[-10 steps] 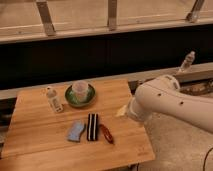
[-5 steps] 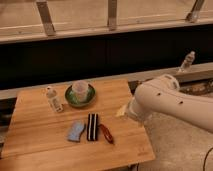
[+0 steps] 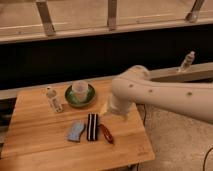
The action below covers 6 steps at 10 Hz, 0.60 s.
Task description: Place the pepper in the ceramic cup
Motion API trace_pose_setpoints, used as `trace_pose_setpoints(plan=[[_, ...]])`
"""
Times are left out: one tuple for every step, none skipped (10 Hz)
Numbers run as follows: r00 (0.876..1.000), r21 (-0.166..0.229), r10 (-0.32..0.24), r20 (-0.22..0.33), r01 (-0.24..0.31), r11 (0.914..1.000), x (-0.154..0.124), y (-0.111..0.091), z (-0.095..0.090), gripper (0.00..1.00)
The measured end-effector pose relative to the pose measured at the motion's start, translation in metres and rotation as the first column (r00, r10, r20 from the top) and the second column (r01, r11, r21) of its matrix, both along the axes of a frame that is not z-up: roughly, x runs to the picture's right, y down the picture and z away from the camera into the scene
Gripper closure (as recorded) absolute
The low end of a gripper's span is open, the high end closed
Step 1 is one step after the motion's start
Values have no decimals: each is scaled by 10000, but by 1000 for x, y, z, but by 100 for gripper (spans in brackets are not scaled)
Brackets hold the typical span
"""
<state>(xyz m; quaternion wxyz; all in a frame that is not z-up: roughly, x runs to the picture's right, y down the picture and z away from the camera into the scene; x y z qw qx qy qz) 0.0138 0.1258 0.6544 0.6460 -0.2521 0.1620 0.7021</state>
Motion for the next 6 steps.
trace_pose_setpoints(plan=[[9982, -149, -572, 198, 575, 9982, -27, 5, 11, 35], [9948, -260, -958, 357, 968, 9950, -55, 10, 24, 35], [9940, -318, -1050, 317, 1060, 9939, -66, 9, 32, 35], [9935, -378, -1124, 179, 1130, 9929, -73, 6, 41, 35], [9931, -391, -1166, 155, 1172, 9923, -79, 5, 46, 35], [9928, -407, -1194, 133, 1199, 9920, -79, 6, 48, 35]])
